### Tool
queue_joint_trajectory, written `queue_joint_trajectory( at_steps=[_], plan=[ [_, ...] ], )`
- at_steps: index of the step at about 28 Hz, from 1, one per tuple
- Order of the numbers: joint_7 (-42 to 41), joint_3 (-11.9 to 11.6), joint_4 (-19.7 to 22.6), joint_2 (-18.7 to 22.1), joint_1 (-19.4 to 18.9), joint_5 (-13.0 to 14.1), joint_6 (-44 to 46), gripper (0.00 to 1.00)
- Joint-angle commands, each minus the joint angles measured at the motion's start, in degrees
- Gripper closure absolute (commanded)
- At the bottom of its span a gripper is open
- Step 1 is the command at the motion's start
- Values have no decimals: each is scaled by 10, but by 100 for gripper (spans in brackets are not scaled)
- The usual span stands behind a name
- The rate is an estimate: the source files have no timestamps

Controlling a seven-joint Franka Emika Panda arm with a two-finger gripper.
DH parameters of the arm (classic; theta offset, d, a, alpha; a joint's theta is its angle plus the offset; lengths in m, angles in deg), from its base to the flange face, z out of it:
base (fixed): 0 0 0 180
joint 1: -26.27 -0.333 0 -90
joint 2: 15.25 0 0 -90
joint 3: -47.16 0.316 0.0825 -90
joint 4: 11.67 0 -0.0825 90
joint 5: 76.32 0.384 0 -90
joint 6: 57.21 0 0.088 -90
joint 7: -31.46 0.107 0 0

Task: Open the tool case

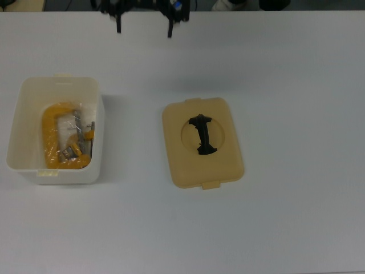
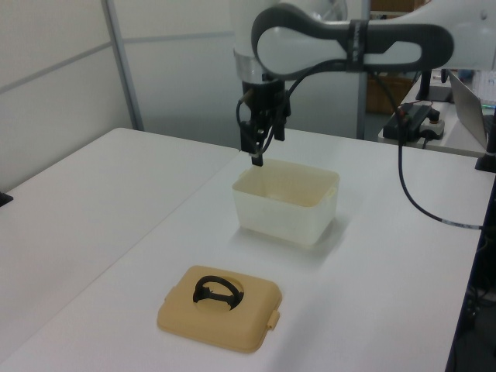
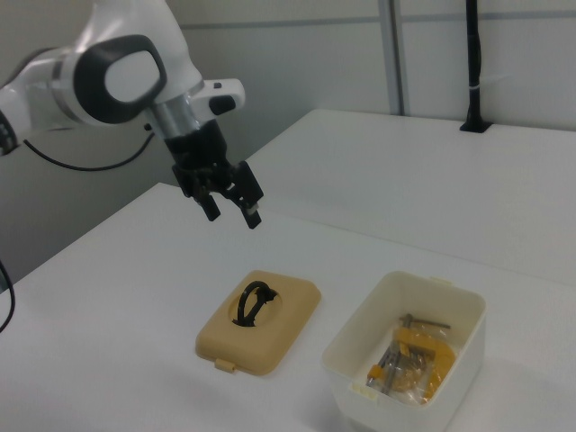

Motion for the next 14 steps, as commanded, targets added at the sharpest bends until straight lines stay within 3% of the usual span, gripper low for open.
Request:
queue_joint_trajectory(
  at_steps=[1, 14],
  plan=[
    [-11, -2, 8, 31, 0, 5, 37, 0],
    [-31, -11, 15, 60, 36, 44, 52, 0]
  ],
)
